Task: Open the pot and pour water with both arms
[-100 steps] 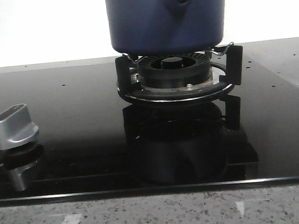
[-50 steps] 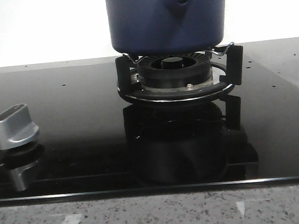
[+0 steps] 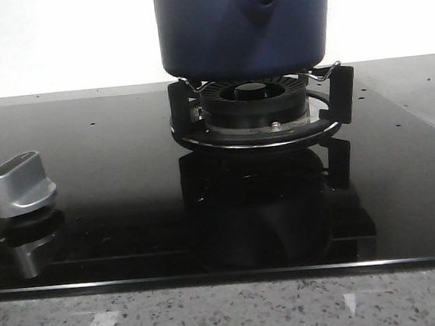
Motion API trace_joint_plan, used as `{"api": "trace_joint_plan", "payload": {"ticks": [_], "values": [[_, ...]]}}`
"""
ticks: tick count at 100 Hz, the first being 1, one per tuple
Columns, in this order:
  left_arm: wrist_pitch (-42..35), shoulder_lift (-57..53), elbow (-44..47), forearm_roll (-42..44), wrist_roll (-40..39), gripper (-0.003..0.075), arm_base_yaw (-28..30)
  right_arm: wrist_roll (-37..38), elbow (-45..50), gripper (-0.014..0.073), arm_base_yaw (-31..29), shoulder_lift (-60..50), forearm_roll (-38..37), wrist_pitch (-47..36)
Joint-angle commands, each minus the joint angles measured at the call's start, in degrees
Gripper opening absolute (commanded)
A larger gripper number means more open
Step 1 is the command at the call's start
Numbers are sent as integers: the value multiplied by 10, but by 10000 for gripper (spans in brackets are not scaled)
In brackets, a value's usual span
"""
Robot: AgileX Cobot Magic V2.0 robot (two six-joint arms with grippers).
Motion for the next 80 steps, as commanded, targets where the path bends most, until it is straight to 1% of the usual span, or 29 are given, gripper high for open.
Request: {"api": "trace_joint_plan", "payload": {"ticks": [1,6,18,34,48,80], "values": [[15,33,-54,-28,23,584,-22,-4,-12,363,-4,14,0,-38],[15,57,-74,-28,36,584,-32,-4,-12,363,-4,14,0,-33],[13,110,-115,-28,37,584,-47,-4,-12,363,-4,14,0,-21],[12,174,-162,-30,62,584,-55,-4,-12,363,-4,14,0,-21],[9,208,-187,-31,92,584,-59,-4,-12,363,-4,14,0,-21],[8,262,-232,-70,94,584,-59,-4,-12,363,-4,14,0,-21]]}}
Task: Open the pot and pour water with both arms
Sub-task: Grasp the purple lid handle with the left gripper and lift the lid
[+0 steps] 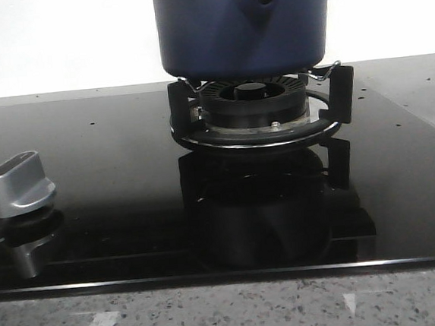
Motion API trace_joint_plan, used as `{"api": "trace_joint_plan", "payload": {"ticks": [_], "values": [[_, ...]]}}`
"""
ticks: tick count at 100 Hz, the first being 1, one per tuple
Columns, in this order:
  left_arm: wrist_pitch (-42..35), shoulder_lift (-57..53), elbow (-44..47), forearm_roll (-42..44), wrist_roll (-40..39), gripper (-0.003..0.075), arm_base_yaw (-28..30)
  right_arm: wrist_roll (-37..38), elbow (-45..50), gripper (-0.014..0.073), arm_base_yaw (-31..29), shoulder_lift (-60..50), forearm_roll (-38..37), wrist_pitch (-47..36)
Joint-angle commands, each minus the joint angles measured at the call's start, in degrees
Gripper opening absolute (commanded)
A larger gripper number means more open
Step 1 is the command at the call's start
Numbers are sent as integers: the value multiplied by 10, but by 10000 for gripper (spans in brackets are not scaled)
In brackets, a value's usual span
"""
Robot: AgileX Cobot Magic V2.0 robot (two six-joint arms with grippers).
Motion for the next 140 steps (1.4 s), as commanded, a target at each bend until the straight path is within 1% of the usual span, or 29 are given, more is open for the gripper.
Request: {"api": "trace_joint_plan", "payload": {"ticks": [1,22,49,66,76,89,94,103,129,140], "values": [[7,-8,-33,-33,3,583,-5,-4,-12,363,-4,14,0,-43],[5,26,-57,-33,3,552,-5,-4,-12,363,-4,14,0,-43],[8,55,-78,-35,5,552,-16,-4,-12,363,-4,14,0,-43],[3,61,-81,-37,93,552,-34,-4,-12,363,-4,14,0,-43],[1,65,-81,-58,94,552,-36,-4,-12,363,-4,14,0,-43],[1,72,-81,-118,94,547,-36,-4,-12,363,-4,14,0,-43],[1,74,-81,-137,94,530,-36,-4,-12,363,-4,14,0,-42],[1,75,-81,-138,94,491,-36,-4,-12,363,-4,14,0,-39],[6,80,-81,-138,94,324,-36,-4,-12,363,-4,14,0,-29],[6,80,-81,-138,94,275,-36,-4,-12,363,-4,14,0,-23]]}}
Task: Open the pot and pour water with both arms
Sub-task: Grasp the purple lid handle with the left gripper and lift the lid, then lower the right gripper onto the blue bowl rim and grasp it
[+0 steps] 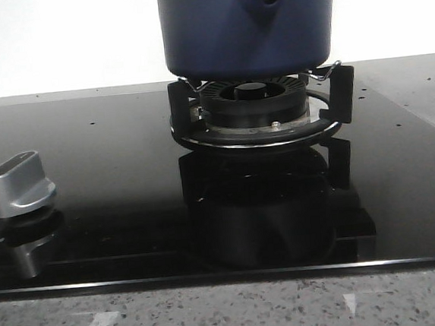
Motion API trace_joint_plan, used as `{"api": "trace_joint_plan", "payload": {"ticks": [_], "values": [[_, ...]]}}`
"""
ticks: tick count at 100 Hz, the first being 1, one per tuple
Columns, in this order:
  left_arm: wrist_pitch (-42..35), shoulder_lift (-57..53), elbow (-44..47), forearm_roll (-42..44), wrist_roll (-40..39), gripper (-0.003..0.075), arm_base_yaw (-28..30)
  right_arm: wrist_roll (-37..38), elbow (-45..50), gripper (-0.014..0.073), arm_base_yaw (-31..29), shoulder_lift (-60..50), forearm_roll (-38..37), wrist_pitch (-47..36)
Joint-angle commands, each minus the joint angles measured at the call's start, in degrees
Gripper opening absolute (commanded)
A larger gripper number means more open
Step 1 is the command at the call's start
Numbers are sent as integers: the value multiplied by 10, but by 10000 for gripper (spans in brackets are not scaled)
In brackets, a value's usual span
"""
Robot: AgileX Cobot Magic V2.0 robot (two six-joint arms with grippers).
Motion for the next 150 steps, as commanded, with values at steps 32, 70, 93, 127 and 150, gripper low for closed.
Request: {"api": "trace_joint_plan", "payload": {"ticks": [32,70,93,127,150], "values": [[25,-21,-17,-42,-2,188,-6,-4,-12,363,-4,14,0,-30],[57,-23,-37,-42,-2,192,-6,-4,-12,363,-4,14,0,-30],[58,-23,-42,-42,-2,270,-6,-4,-12,363,-4,14,0,-29],[56,-26,-49,-42,-2,316,-6,-4,-12,363,-4,14,0,-28],[33,-57,-59,-38,-2,316,1,-4,-12,363,-4,14,1,-28]]}}
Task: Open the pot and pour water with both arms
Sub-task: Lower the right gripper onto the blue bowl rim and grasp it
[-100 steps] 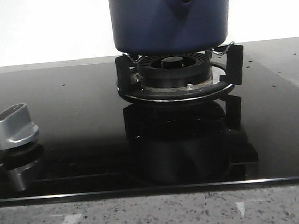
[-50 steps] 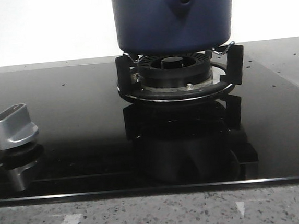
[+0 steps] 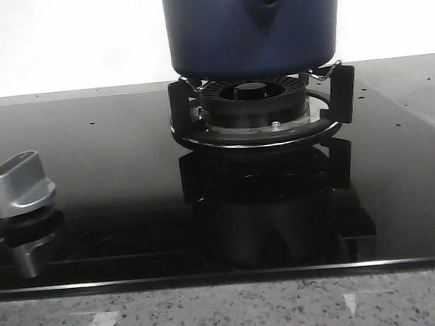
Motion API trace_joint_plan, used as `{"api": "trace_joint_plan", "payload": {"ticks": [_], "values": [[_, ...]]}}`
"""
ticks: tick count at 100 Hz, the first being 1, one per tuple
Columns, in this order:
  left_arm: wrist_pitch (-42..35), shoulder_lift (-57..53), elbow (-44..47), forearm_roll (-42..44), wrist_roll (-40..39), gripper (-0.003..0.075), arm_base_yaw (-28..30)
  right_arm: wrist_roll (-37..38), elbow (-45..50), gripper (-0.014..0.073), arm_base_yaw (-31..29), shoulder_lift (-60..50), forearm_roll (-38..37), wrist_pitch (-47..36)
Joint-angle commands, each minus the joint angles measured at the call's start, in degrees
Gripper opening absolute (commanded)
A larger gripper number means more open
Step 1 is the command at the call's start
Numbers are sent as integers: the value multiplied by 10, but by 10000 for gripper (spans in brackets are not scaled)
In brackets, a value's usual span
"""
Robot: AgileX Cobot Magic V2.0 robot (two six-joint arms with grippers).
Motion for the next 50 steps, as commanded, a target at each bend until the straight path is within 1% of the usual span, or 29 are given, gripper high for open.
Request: {"api": "trace_joint_plan", "payload": {"ticks": [1,15,23,36,50], "values": [[16,-51,-24,-49,-2,316,5,-4,-12,363,-4,14,1,-42],[16,-74,-24,-48,-10,316,32,-4,-12,363,-4,18,15,-41],[17,-88,-22,-40,-32,316,51,-4,-12,363,-4,29,41,-41],[22,-109,-20,36,-94,316,85,-4,-15,363,-4,60,85,-41],[26,-135,0,106,-161,316,122,8,-55,363,-4,127,95,-41]]}}
